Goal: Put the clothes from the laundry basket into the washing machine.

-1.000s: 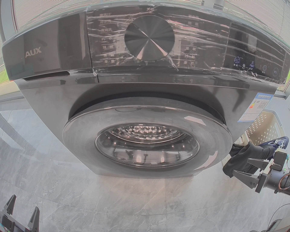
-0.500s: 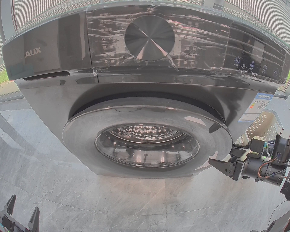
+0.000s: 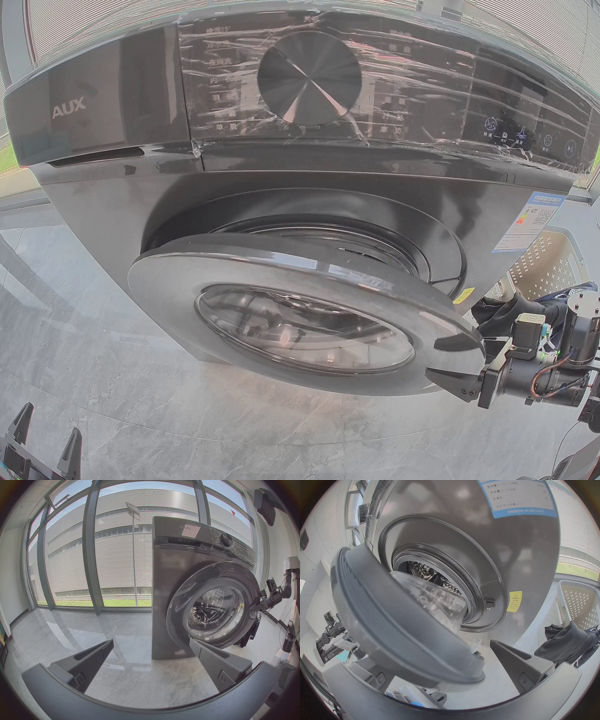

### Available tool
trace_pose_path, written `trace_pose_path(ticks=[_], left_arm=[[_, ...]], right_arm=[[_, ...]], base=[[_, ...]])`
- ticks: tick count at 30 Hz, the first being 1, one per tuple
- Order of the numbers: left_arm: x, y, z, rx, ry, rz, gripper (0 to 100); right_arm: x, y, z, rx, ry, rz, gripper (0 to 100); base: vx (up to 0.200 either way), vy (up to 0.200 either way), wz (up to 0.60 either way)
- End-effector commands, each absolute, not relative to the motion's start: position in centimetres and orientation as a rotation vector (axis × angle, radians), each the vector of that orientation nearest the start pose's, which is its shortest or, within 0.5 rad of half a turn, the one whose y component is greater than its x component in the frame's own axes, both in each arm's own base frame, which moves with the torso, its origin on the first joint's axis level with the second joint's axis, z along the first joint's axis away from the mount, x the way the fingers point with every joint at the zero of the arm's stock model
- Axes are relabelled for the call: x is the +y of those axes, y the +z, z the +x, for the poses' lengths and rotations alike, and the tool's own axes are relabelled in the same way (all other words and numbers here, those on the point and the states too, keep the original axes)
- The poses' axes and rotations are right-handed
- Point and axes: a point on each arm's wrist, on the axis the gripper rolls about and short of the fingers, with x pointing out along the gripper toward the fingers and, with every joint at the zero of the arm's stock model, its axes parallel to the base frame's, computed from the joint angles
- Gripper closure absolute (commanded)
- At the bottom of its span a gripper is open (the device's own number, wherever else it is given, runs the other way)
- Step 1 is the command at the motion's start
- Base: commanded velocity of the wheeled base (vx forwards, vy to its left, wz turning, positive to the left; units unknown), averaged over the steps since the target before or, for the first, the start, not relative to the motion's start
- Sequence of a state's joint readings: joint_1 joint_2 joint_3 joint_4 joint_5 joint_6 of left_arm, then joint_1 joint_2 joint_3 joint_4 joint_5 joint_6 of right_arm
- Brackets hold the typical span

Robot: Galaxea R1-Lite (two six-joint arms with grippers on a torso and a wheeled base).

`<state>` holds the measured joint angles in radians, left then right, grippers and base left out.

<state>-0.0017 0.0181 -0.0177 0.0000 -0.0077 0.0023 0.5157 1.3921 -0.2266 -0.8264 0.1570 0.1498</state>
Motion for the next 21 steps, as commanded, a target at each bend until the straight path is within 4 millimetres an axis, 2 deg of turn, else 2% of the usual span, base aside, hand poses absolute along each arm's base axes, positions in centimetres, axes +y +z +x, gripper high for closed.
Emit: trace_pose_path(ticks=[1,2,4,10,16,21], left_arm=[[0.0,7.6,-2.2,0.005,-0.009,0.002,0],[0.0,7.6,-2.2,0.005,-0.009,0.002,0],[0.0,7.6,-2.2,0.005,-0.009,0.0,0],[0.0,7.6,-2.2,0.005,-0.009,0.0,0],[0.0,7.6,-2.2,0.005,-0.011,0.0,0],[0.0,7.6,-2.2,0.005,-0.011,0.0,0]], right_arm=[[9.1,13.9,15.3,0.342,0.642,0.088,0],[9.6,14.2,16.3,0.339,0.635,0.089,0],[9.8,14.2,16.9,0.34,0.633,0.089,0],[10.3,13.2,16.5,0.389,0.66,0.064,0],[10.3,12.4,14.6,0.411,0.711,0.039,0],[10.3,12.9,15.2,0.386,0.69,0.046,0]], base=[[0.0,0.0,0.0],[-0.2,0.0,0.0],[-0.2,0.0,0.0],[-0.2,0.0,0.0],[0.0,0.0,0.0],[0.0,0.0,0.0]])
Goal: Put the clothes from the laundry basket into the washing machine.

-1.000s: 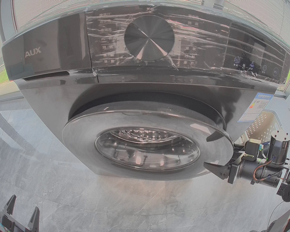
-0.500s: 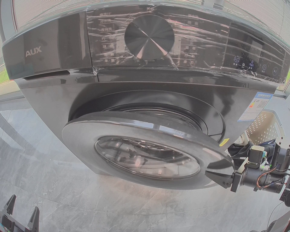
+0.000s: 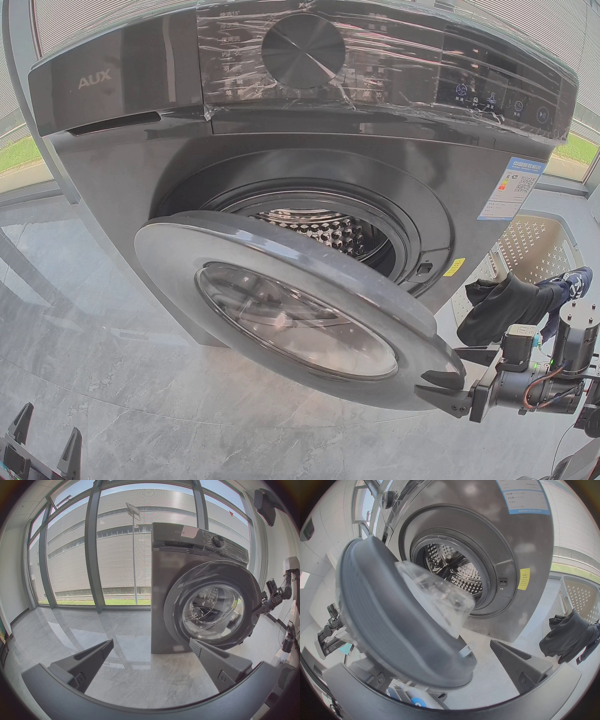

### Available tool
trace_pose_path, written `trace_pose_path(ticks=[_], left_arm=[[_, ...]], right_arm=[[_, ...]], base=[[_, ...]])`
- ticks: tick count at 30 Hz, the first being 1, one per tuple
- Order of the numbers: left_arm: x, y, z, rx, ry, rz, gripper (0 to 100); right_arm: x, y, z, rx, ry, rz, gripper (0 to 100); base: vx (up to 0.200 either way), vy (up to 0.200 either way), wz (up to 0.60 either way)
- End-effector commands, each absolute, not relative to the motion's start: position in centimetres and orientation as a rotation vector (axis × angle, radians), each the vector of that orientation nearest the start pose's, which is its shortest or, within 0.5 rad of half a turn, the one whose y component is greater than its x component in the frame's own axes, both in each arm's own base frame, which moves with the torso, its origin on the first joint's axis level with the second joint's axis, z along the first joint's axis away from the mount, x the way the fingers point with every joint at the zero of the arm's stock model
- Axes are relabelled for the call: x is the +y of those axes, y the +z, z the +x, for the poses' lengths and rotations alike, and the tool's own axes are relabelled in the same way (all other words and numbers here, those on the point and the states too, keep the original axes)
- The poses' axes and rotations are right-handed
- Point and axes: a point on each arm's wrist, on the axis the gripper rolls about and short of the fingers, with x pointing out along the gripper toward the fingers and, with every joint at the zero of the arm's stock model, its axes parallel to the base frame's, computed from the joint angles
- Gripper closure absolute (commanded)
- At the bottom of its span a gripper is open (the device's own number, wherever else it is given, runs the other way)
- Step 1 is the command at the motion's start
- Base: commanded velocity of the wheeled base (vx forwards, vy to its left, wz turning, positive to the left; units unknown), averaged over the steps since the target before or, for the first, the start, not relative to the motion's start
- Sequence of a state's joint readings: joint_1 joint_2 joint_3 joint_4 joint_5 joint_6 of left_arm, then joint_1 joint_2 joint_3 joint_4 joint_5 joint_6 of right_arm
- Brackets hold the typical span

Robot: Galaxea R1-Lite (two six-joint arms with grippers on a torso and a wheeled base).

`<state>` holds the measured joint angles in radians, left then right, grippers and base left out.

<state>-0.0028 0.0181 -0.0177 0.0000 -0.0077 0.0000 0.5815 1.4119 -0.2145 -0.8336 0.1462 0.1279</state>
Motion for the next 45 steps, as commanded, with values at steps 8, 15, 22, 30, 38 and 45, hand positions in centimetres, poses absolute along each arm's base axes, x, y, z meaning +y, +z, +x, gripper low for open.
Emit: trace_pose_path(ticks=[8,15,22,30,38,45], left_arm=[[0.0,7.6,-2.2,0.003,-0.012,-0.003,0],[0.0,7.6,-2.2,0.003,-0.011,-0.003,0],[0.0,7.6,-2.2,0.003,-0.012,-0.003,0],[0.0,7.6,-2.2,0.003,-0.011,-0.003,0],[0.0,7.6,-2.2,0.003,-0.011,0.0,0],[0.0,7.6,-2.2,0.003,-0.011,0.002,0]], right_arm=[[11.6,12.5,16.3,0.414,0.702,0.036,0],[11.4,11.9,15.1,0.44,0.725,0.023,0],[11.6,12.8,16.1,0.4,0.711,0.039,0],[12.8,11.3,16.1,0.479,0.751,0.013,0],[12.1,10.3,14.0,0.51,0.786,-0.003,0],[8.9,8.7,14.0,0.578,0.619,-0.01,0]], base=[[-0.175,0.0,0.0],[-0.057,0.0,0.0],[0.0,0.0,0.0],[-0.15,0.0,0.0],[0.0,0.0,0.0],[0.0,0.0,0.0]])
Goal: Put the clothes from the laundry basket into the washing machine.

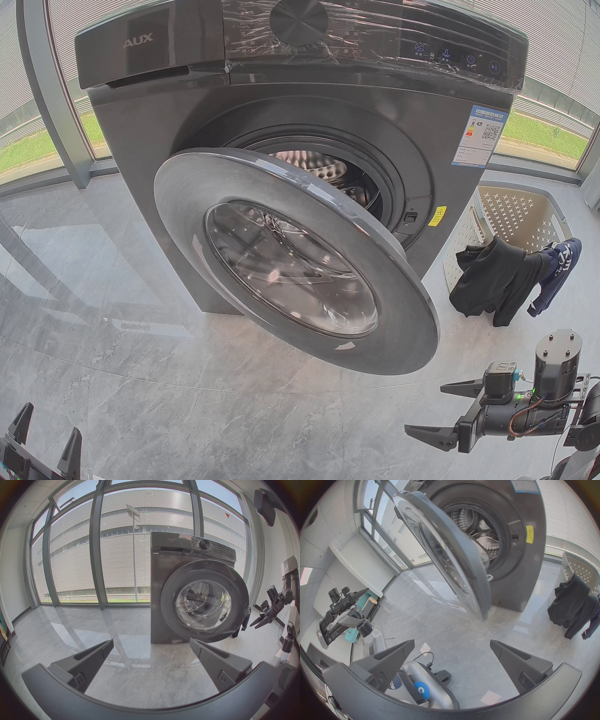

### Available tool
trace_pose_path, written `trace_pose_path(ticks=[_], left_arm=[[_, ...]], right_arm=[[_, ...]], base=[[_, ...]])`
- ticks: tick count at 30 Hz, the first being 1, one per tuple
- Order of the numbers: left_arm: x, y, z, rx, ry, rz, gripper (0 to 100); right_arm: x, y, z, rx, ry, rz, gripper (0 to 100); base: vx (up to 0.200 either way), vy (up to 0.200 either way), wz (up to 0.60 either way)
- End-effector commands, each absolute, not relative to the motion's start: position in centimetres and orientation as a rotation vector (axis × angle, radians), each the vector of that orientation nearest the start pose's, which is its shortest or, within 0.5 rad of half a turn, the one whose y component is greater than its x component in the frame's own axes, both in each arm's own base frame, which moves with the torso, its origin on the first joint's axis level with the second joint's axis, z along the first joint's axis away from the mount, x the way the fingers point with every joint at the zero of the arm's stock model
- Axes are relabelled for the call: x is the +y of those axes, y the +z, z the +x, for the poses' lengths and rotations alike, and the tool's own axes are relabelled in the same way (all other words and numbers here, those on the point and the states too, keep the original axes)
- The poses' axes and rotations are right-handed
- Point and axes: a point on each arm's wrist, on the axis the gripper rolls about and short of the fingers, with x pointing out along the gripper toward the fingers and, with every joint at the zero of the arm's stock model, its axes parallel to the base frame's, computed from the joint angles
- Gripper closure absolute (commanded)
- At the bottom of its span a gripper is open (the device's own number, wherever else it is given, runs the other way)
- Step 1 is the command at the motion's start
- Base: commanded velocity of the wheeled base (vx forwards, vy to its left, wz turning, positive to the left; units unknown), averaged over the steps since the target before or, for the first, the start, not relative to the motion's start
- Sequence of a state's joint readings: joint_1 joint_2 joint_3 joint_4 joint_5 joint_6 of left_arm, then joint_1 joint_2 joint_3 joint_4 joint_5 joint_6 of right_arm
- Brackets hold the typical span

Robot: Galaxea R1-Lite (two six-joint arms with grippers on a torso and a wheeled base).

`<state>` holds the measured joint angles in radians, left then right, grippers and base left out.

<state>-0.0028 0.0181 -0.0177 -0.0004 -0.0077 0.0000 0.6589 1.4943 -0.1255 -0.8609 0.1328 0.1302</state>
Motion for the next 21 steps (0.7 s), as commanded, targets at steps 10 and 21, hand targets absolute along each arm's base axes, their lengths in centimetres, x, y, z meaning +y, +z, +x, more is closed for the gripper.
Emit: trace_pose_path(ticks=[10,21], left_arm=[[0.0,7.6,-2.2,0.003,-0.011,0.0,0],[0.0,7.6,-2.2,0.003,-0.012,-0.003,0]], right_arm=[[6.9,8.7,19.1,0.549,0.437,-0.025,0],[9.0,10.0,24.2,0.471,0.454,-0.016,0]], base=[[0.0,0.0,0.0],[0.0,0.0,0.0]])
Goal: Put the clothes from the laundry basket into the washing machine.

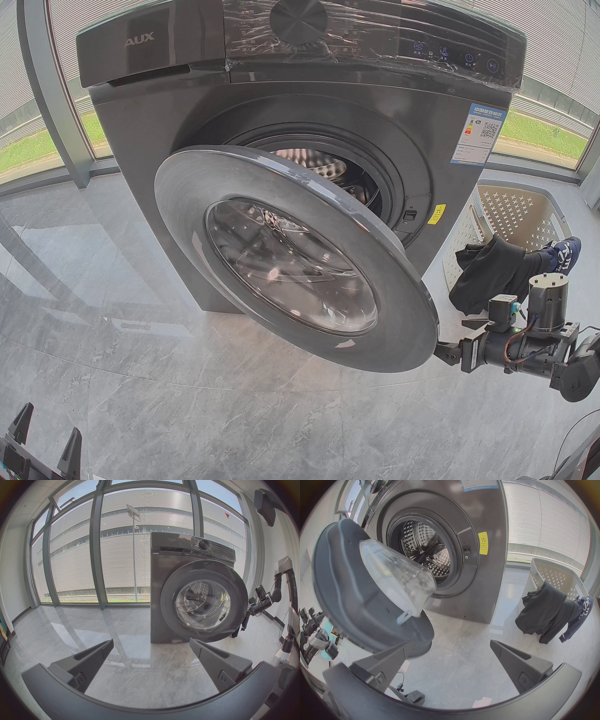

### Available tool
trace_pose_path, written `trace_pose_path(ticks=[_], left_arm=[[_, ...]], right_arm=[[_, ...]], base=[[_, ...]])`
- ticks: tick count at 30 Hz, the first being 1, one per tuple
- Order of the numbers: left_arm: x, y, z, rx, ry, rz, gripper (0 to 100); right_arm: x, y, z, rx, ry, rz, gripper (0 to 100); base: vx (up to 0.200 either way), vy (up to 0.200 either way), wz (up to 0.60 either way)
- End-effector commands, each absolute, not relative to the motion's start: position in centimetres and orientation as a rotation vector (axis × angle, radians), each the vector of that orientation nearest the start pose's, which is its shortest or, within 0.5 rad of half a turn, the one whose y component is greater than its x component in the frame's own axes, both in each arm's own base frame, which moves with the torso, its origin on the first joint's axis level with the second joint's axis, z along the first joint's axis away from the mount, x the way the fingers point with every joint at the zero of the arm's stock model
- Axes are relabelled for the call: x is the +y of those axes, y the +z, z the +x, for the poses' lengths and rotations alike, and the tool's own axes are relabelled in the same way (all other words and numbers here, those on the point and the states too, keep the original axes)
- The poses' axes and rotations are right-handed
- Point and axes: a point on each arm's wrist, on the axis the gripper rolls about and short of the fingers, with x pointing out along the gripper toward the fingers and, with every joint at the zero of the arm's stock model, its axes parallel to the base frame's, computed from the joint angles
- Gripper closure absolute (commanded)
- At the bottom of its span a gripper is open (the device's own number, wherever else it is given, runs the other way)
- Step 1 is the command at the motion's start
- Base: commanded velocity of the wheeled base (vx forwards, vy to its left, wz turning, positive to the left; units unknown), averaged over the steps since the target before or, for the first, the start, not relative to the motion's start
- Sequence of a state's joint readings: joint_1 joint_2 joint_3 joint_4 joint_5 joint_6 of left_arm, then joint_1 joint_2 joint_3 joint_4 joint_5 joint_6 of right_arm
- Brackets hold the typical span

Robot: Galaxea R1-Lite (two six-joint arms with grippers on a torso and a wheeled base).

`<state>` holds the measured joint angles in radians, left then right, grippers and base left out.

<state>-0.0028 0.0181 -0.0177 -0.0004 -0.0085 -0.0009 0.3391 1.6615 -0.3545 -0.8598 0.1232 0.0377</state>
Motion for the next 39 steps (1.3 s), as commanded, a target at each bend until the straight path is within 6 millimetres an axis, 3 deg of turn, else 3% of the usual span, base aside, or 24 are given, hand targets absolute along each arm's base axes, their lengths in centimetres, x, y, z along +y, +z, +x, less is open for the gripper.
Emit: trace_pose_path(ticks=[1,4,13,19,21,27,39], left_arm=[[0.0,7.6,-2.2,0.005,-0.012,-0.002,0],[0.0,7.6,-2.2,0.003,-0.012,-0.003,0],[0.0,7.6,-2.2,0.005,-0.012,-0.003,0],[0.0,7.6,-2.2,0.005,-0.012,-0.003,0],[0.0,7.6,-2.2,0.005,-0.012,-0.003,0],[0.0,7.6,-2.2,0.003,-0.012,-0.003,0],[0.0,7.6,-2.2,0.003,-0.012,-0.003,0]], right_arm=[[9.1,10.0,24.2,0.471,0.455,-0.017,0],[10.6,9.3,23.2,0.504,0.523,-0.035,0],[12.0,8.9,19.1,0.531,0.656,-0.064,0],[12.6,9.8,20.6,0.489,0.624,-0.029,0],[13.3,9.7,21.9,0.489,0.576,-0.003,0],[15.0,8.9,22.8,0.519,0.595,0.025,0],[18.0,8.7,20.5,0.535,0.722,-0.002,0]], base=[[0.0,0.0,0.0],[0.0,0.0,0.0],[0.0,0.0,0.0],[0.0,0.0,0.0],[-0.2,0.0,0.0],[-0.133,0.0,0.0],[0.0,0.0,0.0]])
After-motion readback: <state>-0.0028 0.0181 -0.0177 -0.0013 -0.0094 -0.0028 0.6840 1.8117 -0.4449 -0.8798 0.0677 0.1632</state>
